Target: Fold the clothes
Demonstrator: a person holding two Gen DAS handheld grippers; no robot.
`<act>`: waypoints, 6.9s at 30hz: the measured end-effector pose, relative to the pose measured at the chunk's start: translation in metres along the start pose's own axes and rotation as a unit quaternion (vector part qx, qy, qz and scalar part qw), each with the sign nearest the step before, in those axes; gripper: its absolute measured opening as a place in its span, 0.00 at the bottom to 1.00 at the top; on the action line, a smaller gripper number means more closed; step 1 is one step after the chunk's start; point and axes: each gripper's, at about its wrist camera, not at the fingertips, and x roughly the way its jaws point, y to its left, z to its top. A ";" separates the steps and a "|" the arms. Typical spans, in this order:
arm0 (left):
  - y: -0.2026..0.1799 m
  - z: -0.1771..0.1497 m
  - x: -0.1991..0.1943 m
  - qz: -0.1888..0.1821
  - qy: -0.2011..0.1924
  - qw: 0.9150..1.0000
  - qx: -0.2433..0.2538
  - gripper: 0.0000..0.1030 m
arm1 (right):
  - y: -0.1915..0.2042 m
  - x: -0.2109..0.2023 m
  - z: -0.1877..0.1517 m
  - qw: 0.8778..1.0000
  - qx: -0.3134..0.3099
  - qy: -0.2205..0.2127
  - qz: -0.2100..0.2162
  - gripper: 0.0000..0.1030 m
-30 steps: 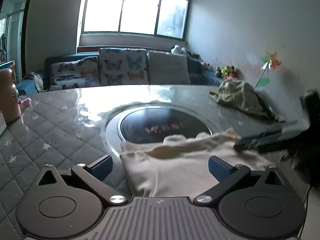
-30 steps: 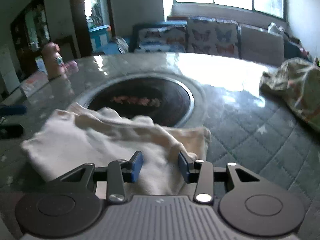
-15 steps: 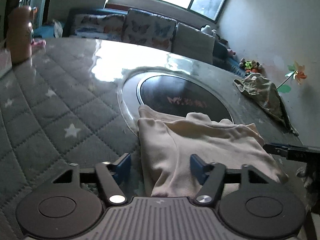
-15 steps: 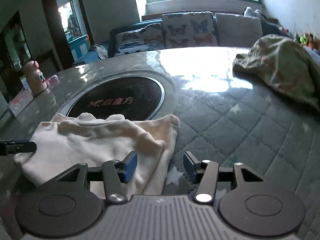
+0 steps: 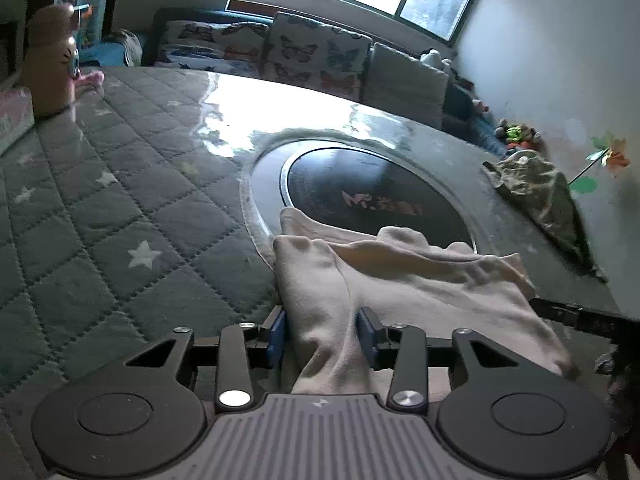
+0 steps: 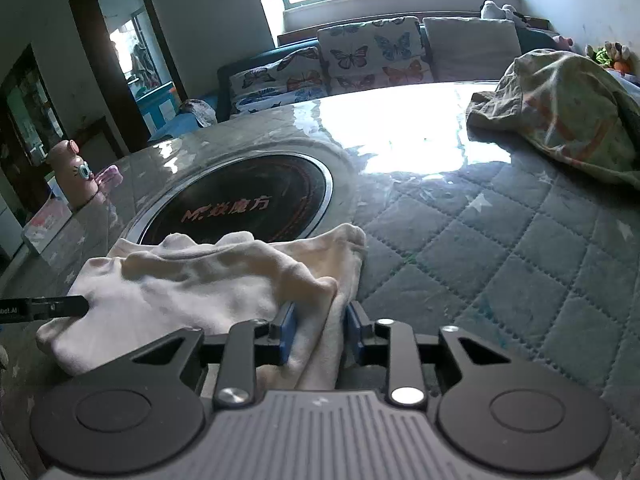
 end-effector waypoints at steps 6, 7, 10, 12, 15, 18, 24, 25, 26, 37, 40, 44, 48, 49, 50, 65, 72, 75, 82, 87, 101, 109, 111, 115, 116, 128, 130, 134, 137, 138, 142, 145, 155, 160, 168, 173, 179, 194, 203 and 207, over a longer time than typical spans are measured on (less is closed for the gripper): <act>-0.002 0.000 0.003 -0.005 -0.001 1.000 -0.002 0.33 | 0.003 0.001 -0.001 1.000 0.001 -0.002 0.007 0.27; -0.002 0.000 0.004 -0.008 0.000 1.000 -0.004 0.29 | 0.004 0.001 -0.001 1.000 0.000 -0.003 0.008 0.24; -0.006 0.002 0.002 -0.009 -0.002 1.000 0.003 0.21 | 0.005 -0.001 -0.001 1.000 0.002 -0.009 0.010 0.13; -0.013 0.002 0.000 -0.004 -0.008 1.000 0.020 0.19 | 0.005 -0.004 -0.001 1.000 0.004 -0.015 0.011 0.09; -0.023 0.008 -0.006 -0.010 -0.022 0.999 0.037 0.19 | 0.006 -0.013 0.001 0.999 0.006 -0.028 0.014 0.08; -0.034 0.021 -0.010 -0.024 -0.037 0.998 0.051 0.19 | 0.006 -0.024 0.006 0.999 0.007 -0.045 0.016 0.08; -0.069 0.041 0.002 -0.047 -0.049 0.994 0.088 0.19 | -0.003 -0.043 0.019 0.997 0.010 -0.076 -0.004 0.08; -0.076 0.043 0.006 -0.051 -0.048 0.993 0.092 0.19 | -0.005 -0.046 0.021 0.997 0.009 -0.081 -0.009 0.08; -0.084 0.046 0.010 -0.055 -0.047 0.993 0.096 0.19 | -0.009 -0.049 0.024 0.996 0.009 -0.085 -0.016 0.08; -0.160 0.067 0.062 -0.080 -0.034 0.986 0.140 0.19 | -0.068 -0.074 0.053 0.988 0.021 -0.123 -0.093 0.08; -0.182 0.071 0.077 -0.085 -0.030 0.985 0.150 0.19 | -0.088 -0.077 0.058 0.985 0.027 -0.125 -0.113 0.08; -0.210 0.074 0.098 -0.094 -0.021 0.982 0.161 0.19 | -0.111 -0.078 0.060 0.982 0.034 -0.124 -0.139 0.07; -0.232 0.073 0.115 -0.101 -0.009 0.980 0.172 0.19 | -0.132 -0.078 0.060 0.979 0.044 -0.120 -0.160 0.07; -0.236 0.073 0.118 -0.101 -0.006 0.980 0.174 0.19 | -0.138 -0.078 0.059 0.978 0.046 -0.119 -0.165 0.08; -0.239 0.072 0.121 -0.101 -0.004 0.979 0.176 0.19 | -0.143 -0.078 0.059 0.977 0.049 -0.118 -0.171 0.07; -0.246 0.064 0.149 -0.087 0.031 0.979 0.181 0.26 | -0.178 -0.060 0.040 0.970 0.078 -0.082 -0.217 0.14; -0.242 0.059 0.143 -0.084 0.031 0.979 0.182 0.47 | -0.158 -0.064 0.034 0.973 0.062 -0.082 -0.206 0.40; -0.239 0.056 0.139 -0.082 0.030 0.979 0.184 0.55 | -0.141 -0.066 0.028 0.976 0.048 -0.083 -0.194 0.55; -0.234 0.045 0.128 -0.079 0.026 0.977 0.194 0.66 | -0.101 -0.066 0.015 0.983 0.011 -0.080 -0.165 0.59; -0.230 0.039 0.130 -0.069 0.031 0.977 0.198 0.70 | -0.089 -0.047 0.003 0.985 0.003 -0.056 -0.161 0.59; -0.206 0.043 0.122 -0.065 0.022 0.983 0.172 0.79 | -0.067 -0.036 0.017 0.988 -0.019 -0.053 -0.143 0.63; -0.193 0.041 0.128 -0.055 0.032 0.984 0.167 0.81 | -0.048 -0.015 0.016 0.990 -0.043 -0.026 -0.129 0.70; -0.192 0.041 0.124 -0.058 0.026 0.984 0.166 0.83 | -0.046 -0.017 0.022 0.990 -0.044 -0.031 -0.127 0.73; -0.185 0.043 0.113 -0.057 0.012 0.984 0.167 0.88 | -0.044 -0.011 0.035 0.990 -0.051 -0.036 -0.130 0.77; -0.181 0.043 0.110 -0.057 0.009 0.985 0.165 0.90 | -0.044 -0.007 0.038 0.990 -0.049 -0.036 -0.130 0.77; -0.152 0.048 0.099 -0.049 -0.006 0.988 0.147 1.00 | -0.040 0.031 0.062 0.988 -0.030 -0.030 -0.150 0.86; -0.148 0.049 0.099 -0.049 -0.005 0.989 0.143 1.00 | -0.038 0.035 0.062 0.987 -0.034 -0.029 -0.154 0.87; -0.142 0.053 0.095 -0.047 -0.013 0.990 0.133 1.00 | -0.033 0.041 0.062 0.986 -0.040 -0.027 -0.161 0.89; -0.137 0.055 0.090 -0.055 -0.020 0.990 0.130 1.00 | -0.028 0.039 0.060 0.986 -0.045 -0.031 -0.160 0.89; -0.136 0.055 0.088 -0.057 -0.022 0.990 0.130 1.00 | -0.026 0.035 0.059 0.986 -0.047 -0.035 -0.157 0.89; -0.134 0.057 0.083 -0.054 -0.029 0.990 0.129 1.00 | -0.013 0.029 0.049 0.985 -0.067 -0.036 -0.152 0.95; -0.134 0.055 0.080 -0.054 -0.029 0.990 0.128 1.00 | -0.006 0.033 0.042 0.984 -0.081 -0.026 -0.156 0.95; -0.134 0.046 0.071 -0.052 -0.034 0.990 0.131 1.00 | -0.001 0.012 0.028 0.982 -0.061 -0.042 -0.171 1.00; -0.136 0.042 0.064 -0.059 -0.037 0.988 0.135 1.00 | 0.003 0.003 0.020 0.980 -0.058 -0.041 -0.187 1.00; -0.146 0.030 0.056 -0.073 -0.037 0.985 0.150 1.00 | 0.001 -0.017 0.008 0.980 -0.025 -0.043 -0.192 1.00; -0.156 0.019 0.055 -0.074 -0.024 0.982 0.171 1.00 | -0.002 -0.026 -0.002 0.978 -0.015 -0.042 -0.203 1.00; -0.165 0.006 0.052 -0.080 -0.017 0.979 0.188 1.00 | -0.006 -0.039 -0.013 0.978 -0.001 -0.047 -0.205 1.00; -0.178 -0.017 0.046 -0.080 -0.001 0.974 0.214 1.00 | -0.005 -0.057 -0.037 0.978 0.010 -0.046 -0.201 1.00; -0.182 -0.027 0.040 -0.076 0.002 0.972 0.223 1.00 | -0.006 -0.066 -0.047 0.978 0.024 -0.049 -0.202 1.00; -0.184 -0.030 0.039 -0.072 0.005 0.972 0.226 1.00 | -0.006 -0.070 -0.050 0.977 0.028 -0.049 -0.205 1.00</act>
